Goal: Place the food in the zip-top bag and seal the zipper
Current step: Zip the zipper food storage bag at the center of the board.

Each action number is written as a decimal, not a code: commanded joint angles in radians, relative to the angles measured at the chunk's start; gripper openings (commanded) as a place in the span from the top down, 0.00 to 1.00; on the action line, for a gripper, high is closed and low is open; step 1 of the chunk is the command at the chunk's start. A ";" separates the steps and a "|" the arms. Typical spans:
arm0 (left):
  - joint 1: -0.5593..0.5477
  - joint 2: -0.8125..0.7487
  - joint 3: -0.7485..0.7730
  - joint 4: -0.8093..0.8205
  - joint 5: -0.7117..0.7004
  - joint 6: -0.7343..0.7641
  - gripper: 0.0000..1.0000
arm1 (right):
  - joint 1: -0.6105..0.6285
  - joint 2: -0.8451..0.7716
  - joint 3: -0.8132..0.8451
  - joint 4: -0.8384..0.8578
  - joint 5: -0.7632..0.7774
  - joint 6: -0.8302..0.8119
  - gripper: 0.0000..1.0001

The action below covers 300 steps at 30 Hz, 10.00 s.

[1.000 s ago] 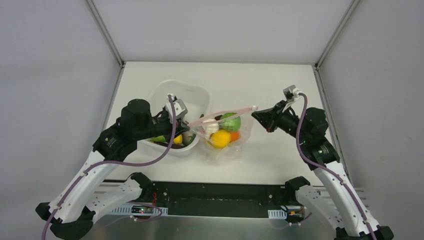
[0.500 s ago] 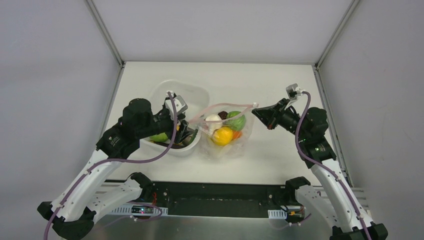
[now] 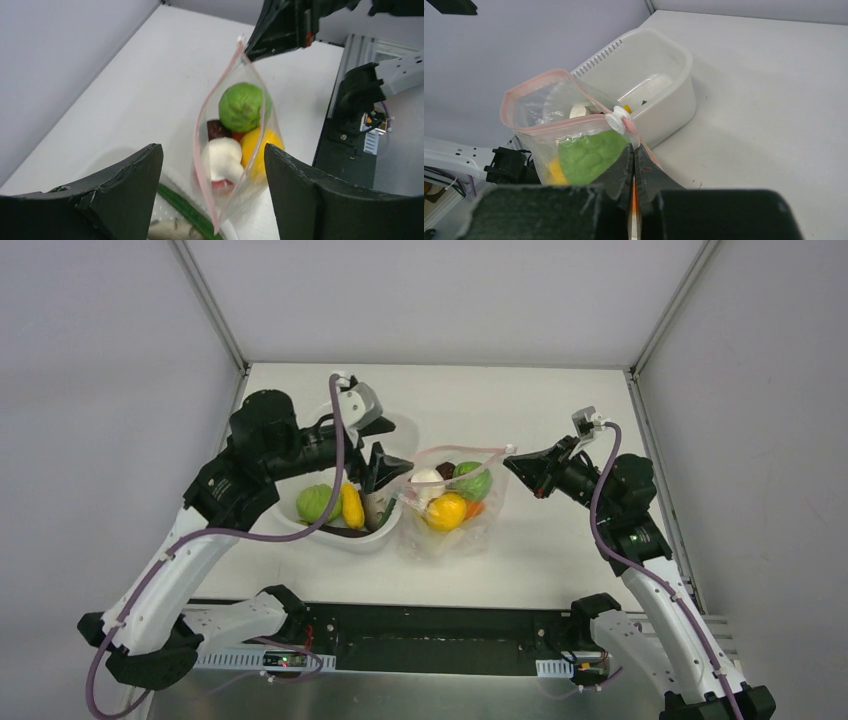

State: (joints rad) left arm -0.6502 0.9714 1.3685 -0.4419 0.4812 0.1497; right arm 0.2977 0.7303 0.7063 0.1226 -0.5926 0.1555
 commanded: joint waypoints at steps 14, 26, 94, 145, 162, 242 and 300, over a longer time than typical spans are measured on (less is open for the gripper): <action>-0.313 0.602 0.631 -0.170 -0.105 0.168 0.30 | -0.006 -0.025 0.017 0.052 -0.013 0.010 1.00; -0.320 0.751 0.674 -0.180 -0.082 0.162 0.49 | -0.006 -0.046 0.019 0.012 -0.013 0.010 1.00; -0.279 0.668 0.507 -0.142 0.269 0.210 1.00 | -0.006 -0.042 -0.073 0.201 -0.294 -0.073 1.00; -0.288 0.753 0.715 -0.449 0.237 0.329 1.00 | -0.006 0.043 0.056 0.068 -0.397 -0.232 0.80; -0.285 0.636 0.587 -0.505 0.056 0.305 1.00 | -0.005 -0.057 -0.032 0.044 -0.199 -0.212 1.00; -0.224 0.493 0.432 -0.336 0.158 0.168 1.00 | -0.003 0.016 0.116 -0.023 -0.428 -0.292 0.23; -0.099 0.203 0.094 -0.376 -0.034 0.222 1.00 | 0.027 -0.058 0.072 -0.084 0.011 -0.343 1.00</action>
State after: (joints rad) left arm -0.7765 1.2491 1.4864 -0.7448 0.4911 0.3542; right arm 0.3416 0.7017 0.7734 -0.0204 -0.6960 -0.1749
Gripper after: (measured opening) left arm 0.074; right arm 0.042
